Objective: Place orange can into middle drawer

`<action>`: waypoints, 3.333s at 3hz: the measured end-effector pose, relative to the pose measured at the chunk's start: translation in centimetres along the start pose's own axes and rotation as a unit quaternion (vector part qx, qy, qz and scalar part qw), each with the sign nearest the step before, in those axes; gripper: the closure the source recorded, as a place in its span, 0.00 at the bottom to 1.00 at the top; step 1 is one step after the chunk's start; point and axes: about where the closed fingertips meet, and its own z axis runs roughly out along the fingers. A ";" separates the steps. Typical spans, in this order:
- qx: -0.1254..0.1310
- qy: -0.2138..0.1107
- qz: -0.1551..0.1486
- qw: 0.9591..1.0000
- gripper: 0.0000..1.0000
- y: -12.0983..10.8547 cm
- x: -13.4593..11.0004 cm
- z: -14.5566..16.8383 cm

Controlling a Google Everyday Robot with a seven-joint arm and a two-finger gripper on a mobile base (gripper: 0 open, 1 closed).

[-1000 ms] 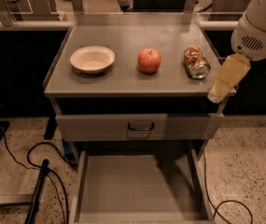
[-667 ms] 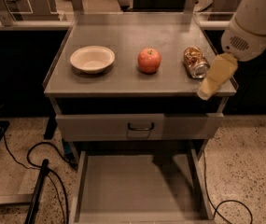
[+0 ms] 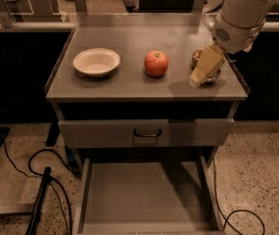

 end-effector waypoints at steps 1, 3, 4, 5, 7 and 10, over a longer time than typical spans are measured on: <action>0.004 -0.005 0.002 1.000 0.00 0.4 -0.6 0.6; 0.027 0.015 0.141 0.990 0.00 -4.9 -4.0 5.2; 0.030 0.021 0.193 0.980 0.00 -7.3 -5.0 6.8; 0.030 0.026 0.220 0.975 0.00 -8.7 -5.6 8.2; 0.026 0.031 0.221 0.975 0.00 -9.2 -7.4 10.9; 0.010 0.028 0.206 0.978 0.43 -9.2 -7.7 12.4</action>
Offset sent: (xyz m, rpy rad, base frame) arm 0.0882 -0.0155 -0.0448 0.0327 -0.0192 -0.4413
